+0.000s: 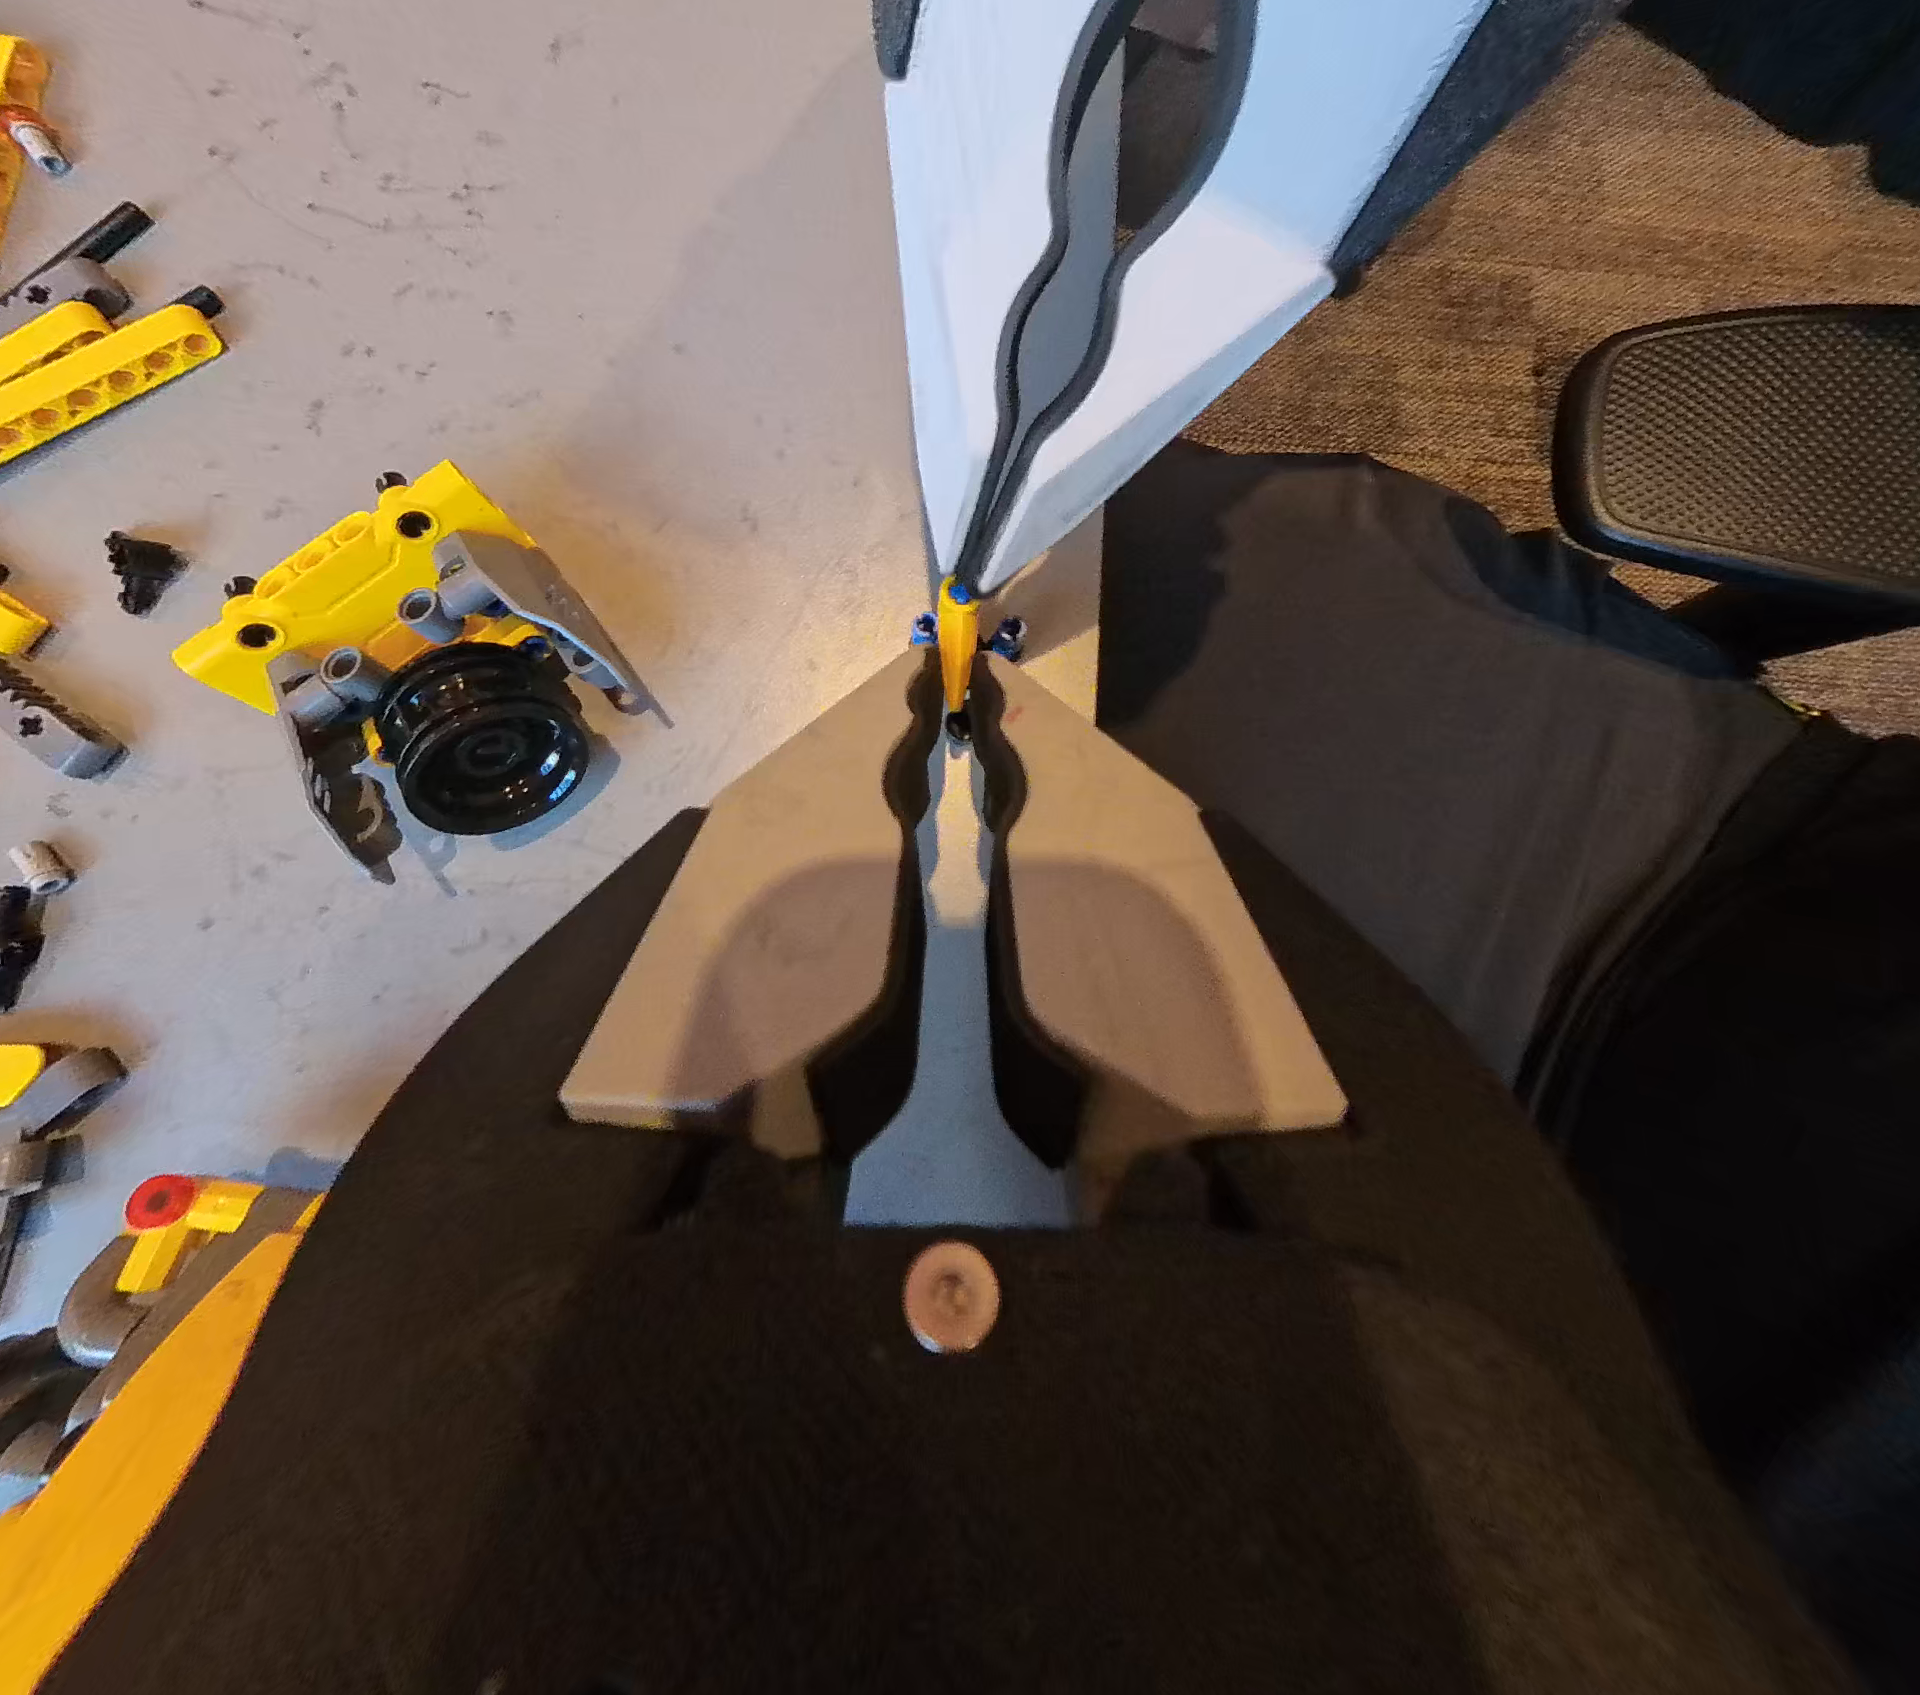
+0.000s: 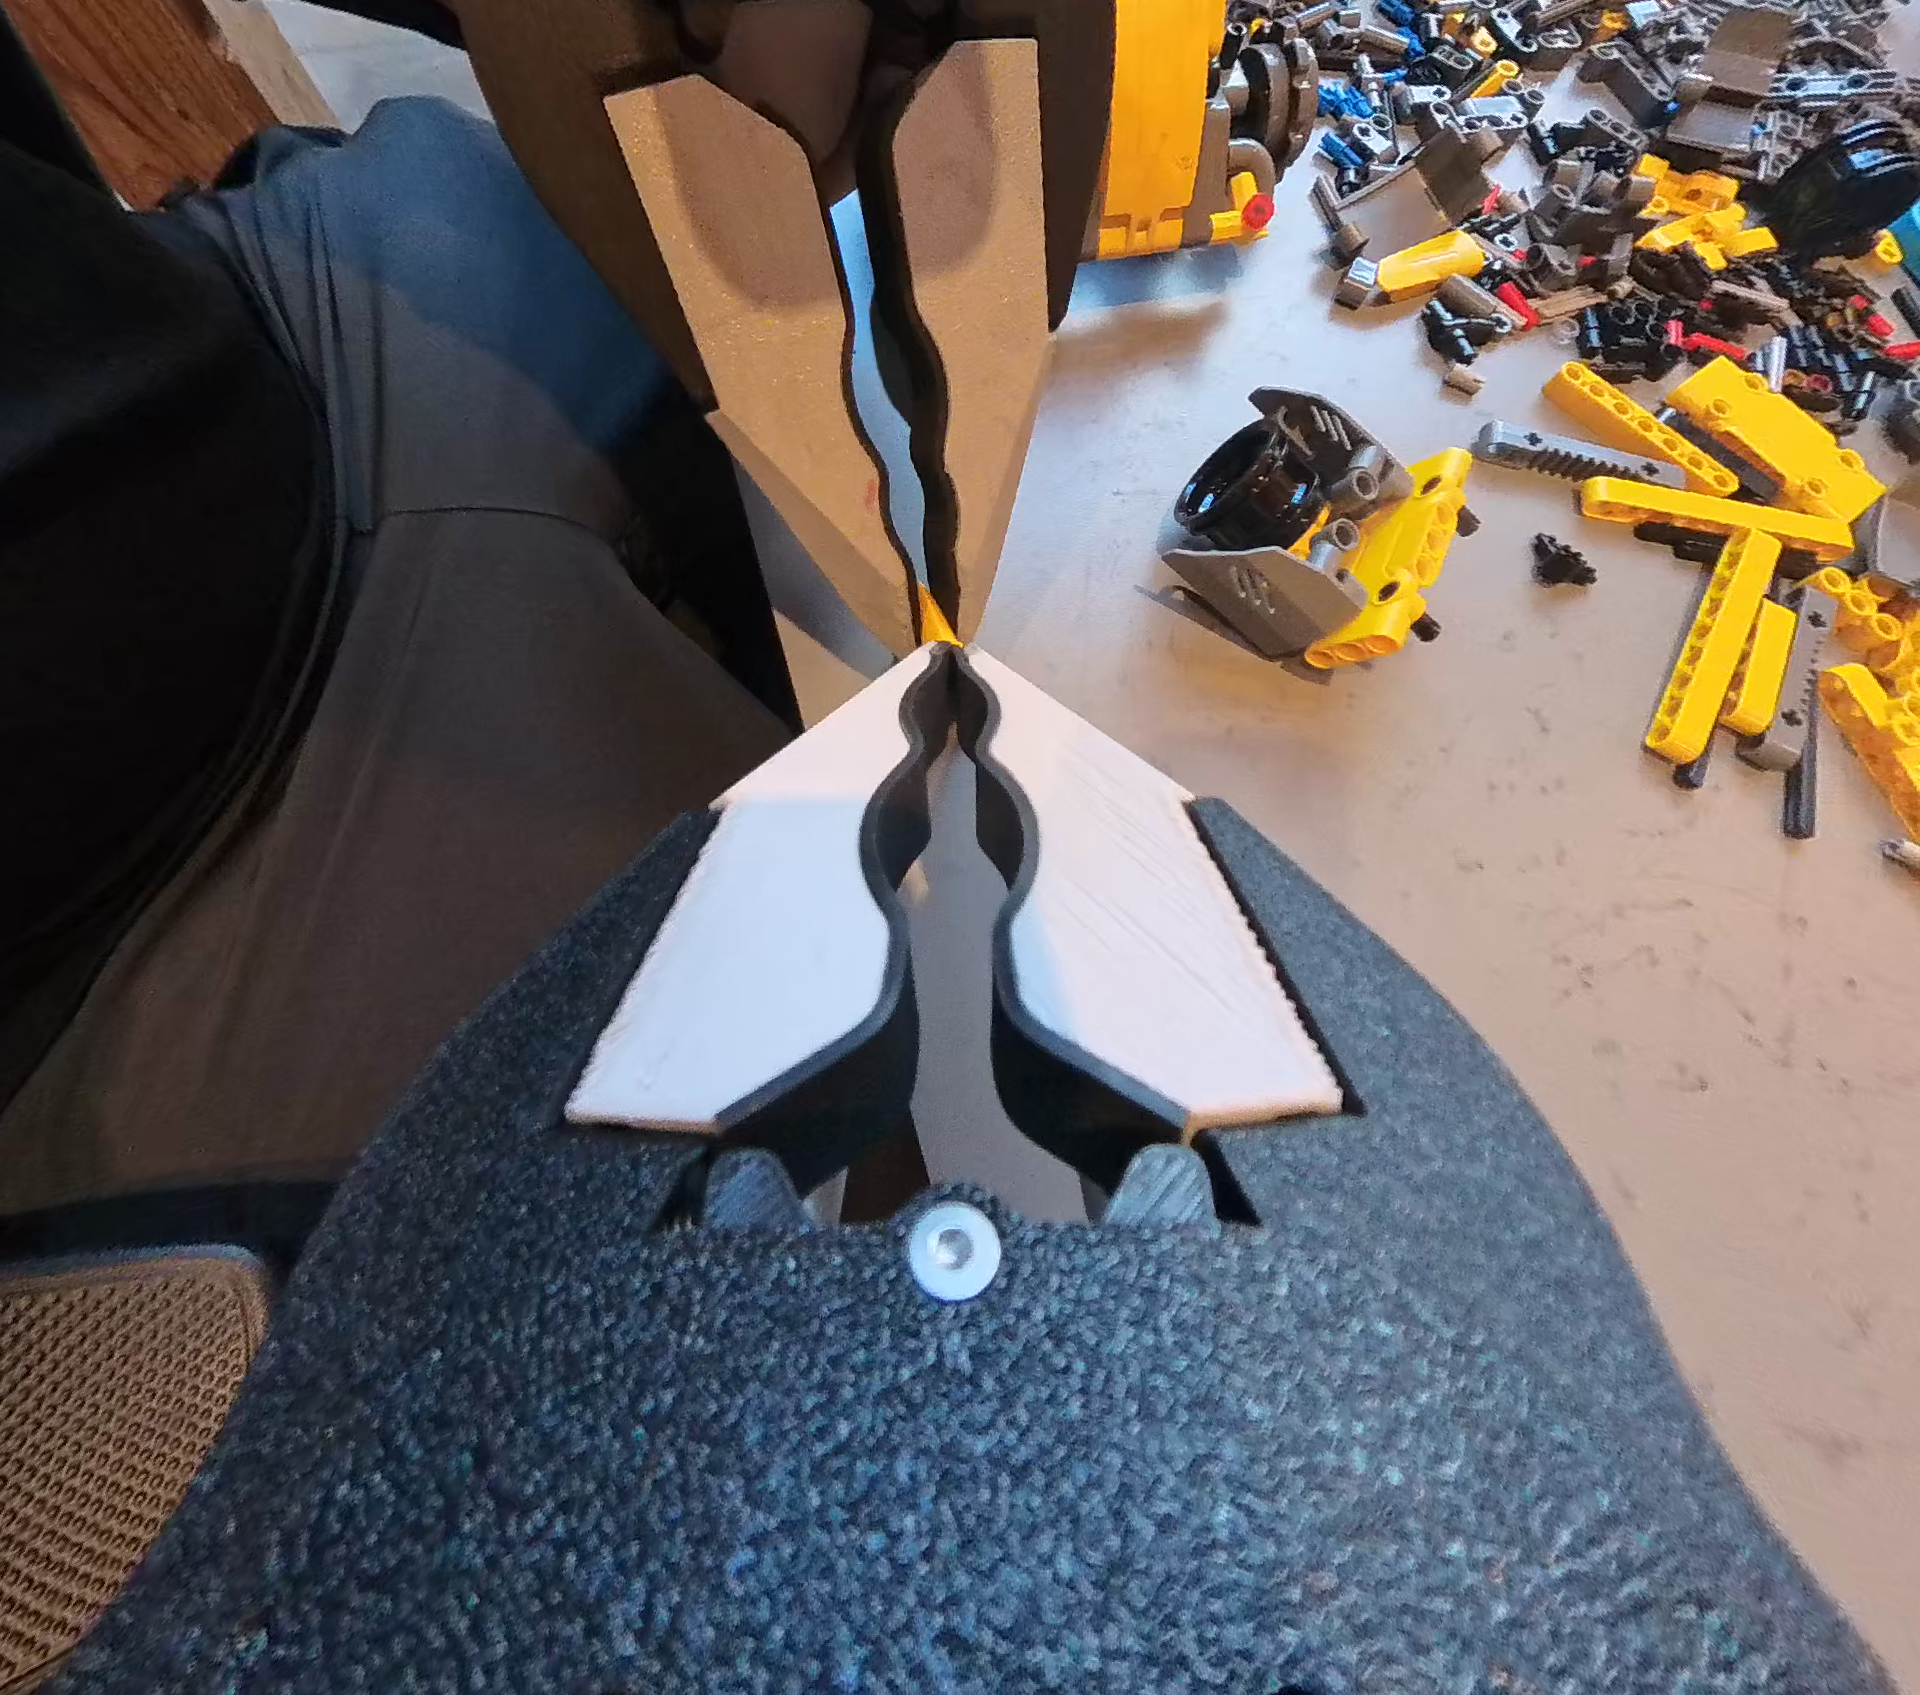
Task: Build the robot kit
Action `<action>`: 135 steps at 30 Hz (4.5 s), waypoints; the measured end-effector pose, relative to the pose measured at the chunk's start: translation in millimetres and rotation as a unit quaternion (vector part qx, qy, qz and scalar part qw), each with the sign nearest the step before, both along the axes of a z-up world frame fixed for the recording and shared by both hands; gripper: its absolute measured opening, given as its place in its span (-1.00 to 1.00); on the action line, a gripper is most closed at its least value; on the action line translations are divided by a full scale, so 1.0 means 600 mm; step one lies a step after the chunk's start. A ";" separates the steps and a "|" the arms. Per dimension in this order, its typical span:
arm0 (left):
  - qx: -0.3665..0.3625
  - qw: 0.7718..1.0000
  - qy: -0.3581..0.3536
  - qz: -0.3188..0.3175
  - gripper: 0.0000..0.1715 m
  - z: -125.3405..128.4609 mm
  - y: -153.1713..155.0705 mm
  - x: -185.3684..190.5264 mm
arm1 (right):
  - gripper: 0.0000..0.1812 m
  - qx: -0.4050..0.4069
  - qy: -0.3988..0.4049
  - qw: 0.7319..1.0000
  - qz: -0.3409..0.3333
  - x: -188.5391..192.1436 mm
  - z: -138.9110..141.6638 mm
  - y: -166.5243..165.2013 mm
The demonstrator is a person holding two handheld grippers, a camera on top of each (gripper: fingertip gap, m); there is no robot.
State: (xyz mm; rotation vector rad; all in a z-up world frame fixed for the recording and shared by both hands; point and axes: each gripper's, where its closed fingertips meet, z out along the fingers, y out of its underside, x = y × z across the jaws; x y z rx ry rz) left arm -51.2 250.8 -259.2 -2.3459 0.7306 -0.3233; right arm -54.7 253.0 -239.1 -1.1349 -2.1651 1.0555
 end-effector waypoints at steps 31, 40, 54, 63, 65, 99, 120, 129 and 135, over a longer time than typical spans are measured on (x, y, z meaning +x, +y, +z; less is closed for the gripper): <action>0.023 0.999 -0.021 -0.010 -0.96 -0.013 0.012 0.004 | -1.00 0.000 -0.012 1.000 -0.003 0.001 -0.015 0.006; 0.019 1.000 -0.018 -0.010 -0.96 -0.019 0.015 0.002 | -1.00 -0.004 -0.022 1.000 -0.005 0.001 -0.024 0.009; 0.056 0.998 -0.023 -0.029 -0.96 0.005 0.015 0.003 | -0.94 -0.031 -0.005 0.999 0.000 0.005 -0.001 0.013; 0.054 0.997 -0.027 -0.039 -0.96 0.007 0.012 0.009 | -0.93 -0.019 -0.004 1.000 0.010 0.006 -0.003 0.006; 0.047 0.998 -0.034 -0.038 -0.96 0.007 0.010 0.010 | -0.93 -0.023 -0.010 1.000 0.011 0.007 -0.005 0.006; 0.054 0.997 -0.016 -0.058 -0.91 0.025 0.014 0.003 | -0.93 0.013 -0.037 0.999 0.010 0.010 -0.012 0.017; 0.037 0.997 -0.019 -0.060 -0.96 0.014 0.016 0.009 | -0.93 0.017 -0.049 0.999 0.011 0.012 -0.018 0.016; 0.026 0.998 -0.021 -0.051 -0.96 0.002 0.017 0.003 | -0.93 0.009 -0.047 0.999 0.001 0.005 -0.024 0.016; 0.026 0.998 -0.021 -0.045 -0.96 -0.001 0.019 0.000 | -0.92 0.002 -0.039 0.999 -0.005 0.005 -0.021 0.019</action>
